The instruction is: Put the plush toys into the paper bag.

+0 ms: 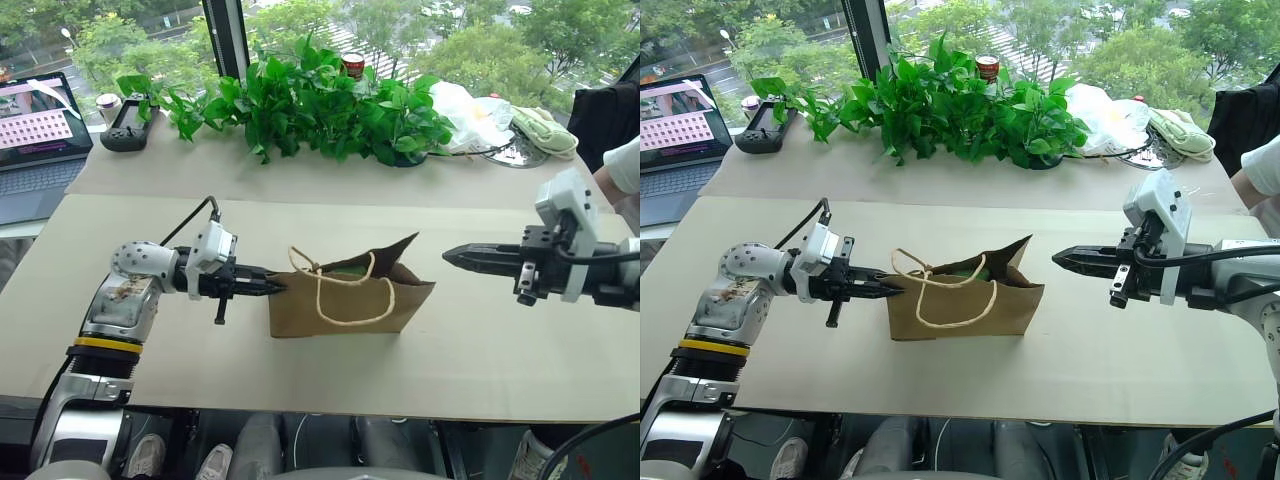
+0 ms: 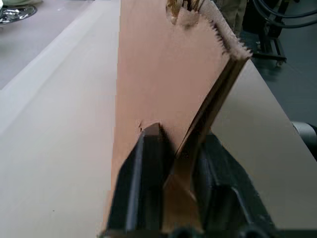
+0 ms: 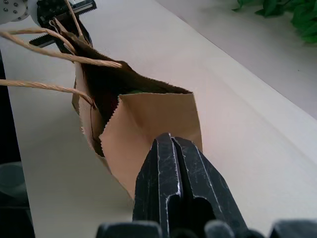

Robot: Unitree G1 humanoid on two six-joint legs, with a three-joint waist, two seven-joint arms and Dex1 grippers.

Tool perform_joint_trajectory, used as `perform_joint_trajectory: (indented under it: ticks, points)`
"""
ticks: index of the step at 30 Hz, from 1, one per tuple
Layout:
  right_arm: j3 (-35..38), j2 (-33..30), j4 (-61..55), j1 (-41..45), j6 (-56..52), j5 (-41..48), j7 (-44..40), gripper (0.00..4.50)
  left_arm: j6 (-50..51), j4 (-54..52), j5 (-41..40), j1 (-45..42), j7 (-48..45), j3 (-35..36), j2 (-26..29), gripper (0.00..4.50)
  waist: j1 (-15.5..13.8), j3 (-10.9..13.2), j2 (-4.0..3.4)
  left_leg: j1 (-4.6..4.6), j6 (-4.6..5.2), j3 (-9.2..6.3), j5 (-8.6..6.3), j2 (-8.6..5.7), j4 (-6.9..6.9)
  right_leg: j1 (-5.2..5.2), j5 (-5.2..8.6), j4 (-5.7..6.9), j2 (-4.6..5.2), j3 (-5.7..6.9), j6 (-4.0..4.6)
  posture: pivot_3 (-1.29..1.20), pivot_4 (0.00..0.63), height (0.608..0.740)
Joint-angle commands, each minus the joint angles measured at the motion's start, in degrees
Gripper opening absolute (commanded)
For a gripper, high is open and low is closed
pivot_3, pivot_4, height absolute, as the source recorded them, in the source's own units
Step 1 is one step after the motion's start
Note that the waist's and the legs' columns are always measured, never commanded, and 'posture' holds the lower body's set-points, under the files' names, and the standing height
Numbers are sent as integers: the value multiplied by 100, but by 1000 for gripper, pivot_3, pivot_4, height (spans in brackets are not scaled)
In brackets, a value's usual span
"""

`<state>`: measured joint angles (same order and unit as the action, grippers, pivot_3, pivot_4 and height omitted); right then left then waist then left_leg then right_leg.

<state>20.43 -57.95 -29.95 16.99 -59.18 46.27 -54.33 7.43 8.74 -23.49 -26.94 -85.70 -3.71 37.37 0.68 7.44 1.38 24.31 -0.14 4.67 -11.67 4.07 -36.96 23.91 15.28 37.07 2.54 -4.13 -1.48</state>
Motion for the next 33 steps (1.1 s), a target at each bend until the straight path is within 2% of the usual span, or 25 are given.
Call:
perform_joint_trajectory:
  ticks: [1, 6, 16, 20, 26, 33]
  points:
    - [-39, -134, 16, 84, 228, -56, 28, 0, 42, -144, 7, 21, 44, 26, 97, 2383, 0, 0, 0, 0, 0, 0, 0, 0, 0, 0, 0, 0, 0, 0, 0, 0, 150, 713]
    - [-125, -150, 84, 127, 324, -99, 81, 0, 422, -451, -118, 18, 122, 152, 315, 4185, 6, 0, 0, 0, 0, 0, 0, 0, 0, 2, 0, 2, 0, 0, 0, 0, 150, 713]
    - [-279, -186, 128, 102, 458, -158, 87, 0, 1105, -1100, -461, 40, 350, 476, 717, 4185, 2, 0, 0, 0, 0, 0, 0, 0, 0, 2, 0, 2, 0, 0, 0, 0, 150, 713]
    - [-279, -215, 81, 129, 425, -102, 99, 0, 1903, -1516, -984, -46, 307, 777, 1154, 4185, 13, 0, 0, 0, 0, 0, 0, 1, 1, 5, 0, 3, -1, 0, 0, 0, 150, 713]
    - [-318, -337, -165, 151, 349, 35, 93, 0, 3737, -1541, -2196, -464, 80, 1326, 2124, 4185, 11, 2, 0, 0, 0, 0, 0, 4, 1, 8, 2, 5, -1, 1, -2, 0, 150, 713]
    - [-213, -392, -191, 413, 378, 378, -76, 0, 4324, -1380, -2616, -649, 71, 1595, 2397, 4185, 6, 2, -1, -3, 0, 3, 0, 3, 1, 7, 4, 6, -1, 2, 1, 0, 150, 713]
